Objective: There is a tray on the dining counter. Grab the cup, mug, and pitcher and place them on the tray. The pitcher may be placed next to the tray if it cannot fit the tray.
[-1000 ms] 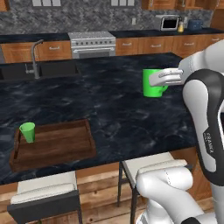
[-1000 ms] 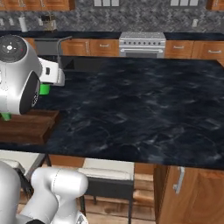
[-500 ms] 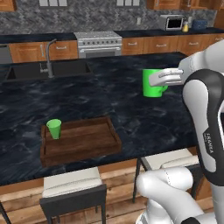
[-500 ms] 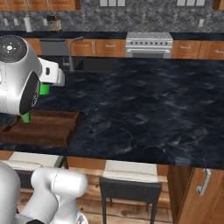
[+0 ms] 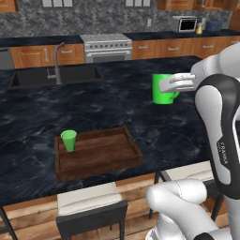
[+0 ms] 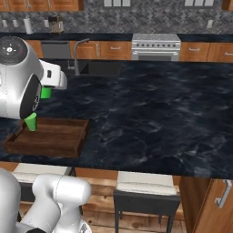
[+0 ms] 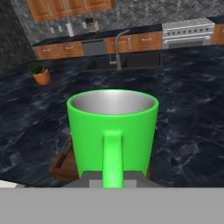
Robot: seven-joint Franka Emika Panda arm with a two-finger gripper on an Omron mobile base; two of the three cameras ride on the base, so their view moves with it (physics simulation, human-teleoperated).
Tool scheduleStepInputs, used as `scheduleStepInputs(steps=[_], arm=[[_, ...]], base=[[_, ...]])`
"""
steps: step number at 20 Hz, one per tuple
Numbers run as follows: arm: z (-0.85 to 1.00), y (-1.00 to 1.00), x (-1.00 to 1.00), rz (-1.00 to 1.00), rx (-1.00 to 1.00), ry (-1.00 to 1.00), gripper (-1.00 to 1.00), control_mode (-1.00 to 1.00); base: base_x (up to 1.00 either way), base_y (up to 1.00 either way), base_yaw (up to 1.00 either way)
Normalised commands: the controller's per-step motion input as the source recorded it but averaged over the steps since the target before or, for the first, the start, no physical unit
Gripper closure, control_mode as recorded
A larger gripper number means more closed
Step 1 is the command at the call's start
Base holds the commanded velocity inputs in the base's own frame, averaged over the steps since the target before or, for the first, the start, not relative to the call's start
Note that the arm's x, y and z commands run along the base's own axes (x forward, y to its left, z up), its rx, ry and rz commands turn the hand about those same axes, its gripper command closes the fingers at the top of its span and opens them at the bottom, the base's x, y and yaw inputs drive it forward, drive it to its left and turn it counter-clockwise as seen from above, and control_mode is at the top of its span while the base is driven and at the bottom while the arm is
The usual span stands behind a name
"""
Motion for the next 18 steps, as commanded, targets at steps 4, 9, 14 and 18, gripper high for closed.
scheduleStepInputs(steps=[4,9,14,18], arm=[[0.0,0.0,0.0,0.0,0.0,0.0,1.0,1.0],[0.0,0.0,0.0,0.0,0.0,0.0,1.0,1.0],[0.0,0.0,0.03,0.0,0.0,0.0,1.0,-1.0],[-0.1,0.0,0.05,-0.02,0.0,0.0,1.0,-1.0]], base=[[0.4,0.21,-0.04],[0.14,0.07,0.0],[0.0,0.0,0.0],[0.0,0.0,0.0]])
